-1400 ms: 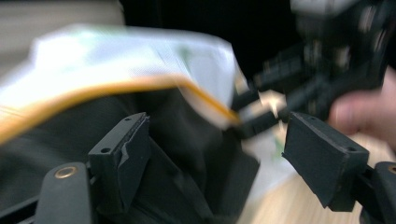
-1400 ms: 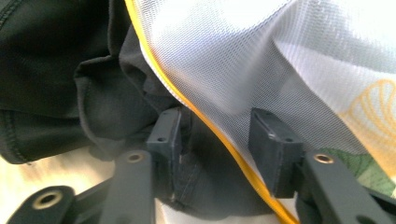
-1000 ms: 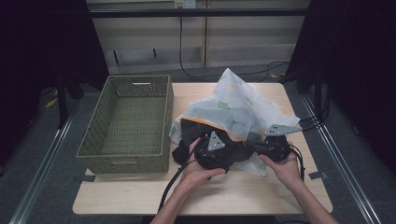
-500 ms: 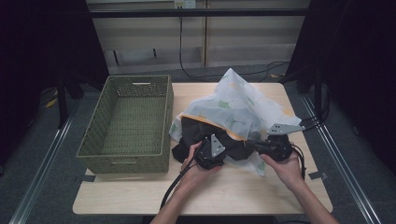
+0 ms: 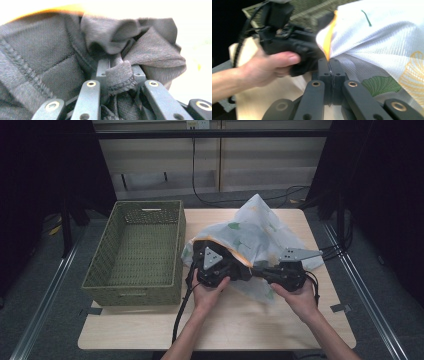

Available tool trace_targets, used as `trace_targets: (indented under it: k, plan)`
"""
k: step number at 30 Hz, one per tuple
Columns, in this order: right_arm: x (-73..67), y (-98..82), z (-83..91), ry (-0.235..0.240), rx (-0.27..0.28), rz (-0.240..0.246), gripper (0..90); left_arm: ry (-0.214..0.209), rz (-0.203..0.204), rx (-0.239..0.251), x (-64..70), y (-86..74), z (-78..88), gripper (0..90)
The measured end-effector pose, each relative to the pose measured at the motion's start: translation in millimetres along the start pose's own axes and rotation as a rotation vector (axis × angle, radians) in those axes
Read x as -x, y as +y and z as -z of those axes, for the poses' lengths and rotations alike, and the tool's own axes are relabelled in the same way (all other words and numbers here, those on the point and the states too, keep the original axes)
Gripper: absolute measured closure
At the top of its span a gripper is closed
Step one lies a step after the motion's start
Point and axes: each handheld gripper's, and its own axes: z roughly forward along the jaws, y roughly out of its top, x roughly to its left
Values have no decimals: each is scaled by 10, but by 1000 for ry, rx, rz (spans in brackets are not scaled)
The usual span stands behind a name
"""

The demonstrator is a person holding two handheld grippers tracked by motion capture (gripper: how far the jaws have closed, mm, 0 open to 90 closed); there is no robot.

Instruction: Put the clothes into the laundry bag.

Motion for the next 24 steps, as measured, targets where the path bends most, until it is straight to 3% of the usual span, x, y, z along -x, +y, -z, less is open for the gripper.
trace_targets:
  k: [1, 4, 5, 7, 8, 9, 10, 12, 13, 14, 15, 16, 18, 19, 21, 22, 24]
  plan:
    - [-85, 87, -7, 29, 21, 7, 900, 11, 14, 44, -12, 102, 43, 762]
    - [-157, 180, 2, 64, 47, 7, 900, 17, 38, 84, -32, 199, 92, 766]
    - [-226, 266, 19, 100, 71, 1, 900, 34, 55, 122, -54, 294, 143, 767]
    - [-301, 355, 59, 140, 99, -4, 900, 36, 61, 135, -62, 340, 161, 771]
    - [-340, 398, 84, 161, 113, -7, 900, 62, 59, 164, -61, 406, 201, 773]
    - [-369, 430, 105, 171, 121, -6, 900, 57, 72, 180, -57, 439, 218, 774]
    - [-399, 467, 135, 194, 138, -19, 900, 85, 77, 203, -45, 468, 245, 777]
    - [-421, 497, 168, 222, 154, -39, 900, 96, 85, 226, -20, 499, 270, 781]
    - [-463, 544, 247, 271, 187, -67, 900, 119, 78, 261, 31, 557, 335, 781]
    - [-480, 553, 275, 275, 197, -73, 900, 130, 44, 263, 65, 592, 381, 781]
    - [-506, 557, 308, 276, 207, -65, 900, 130, 44, 263, 65, 592, 381, 781]
    - [-517, 547, 321, 281, 207, -66, 900, 131, 5, 271, 128, 630, 405, 780]
    - [-515, 504, 326, 262, 198, -64, 900, 113, 10, 269, 136, 625, 386, 778]
    - [-507, 470, 318, 230, 183, -48, 900, 92, 9, 246, 123, 601, 357, 777]
    - [-444, 377, 289, 199, 167, -71, 900, 69, -12, 190, 109, 486, 260, 774]
    - [-406, 329, 270, 186, 157, -81, 900, 23, -31, 146, 98, 389, 175, 774]
    - [-331, 233, 223, 147, 141, -99, 900, -19, -41, 84, 110, 236, 39, 772]
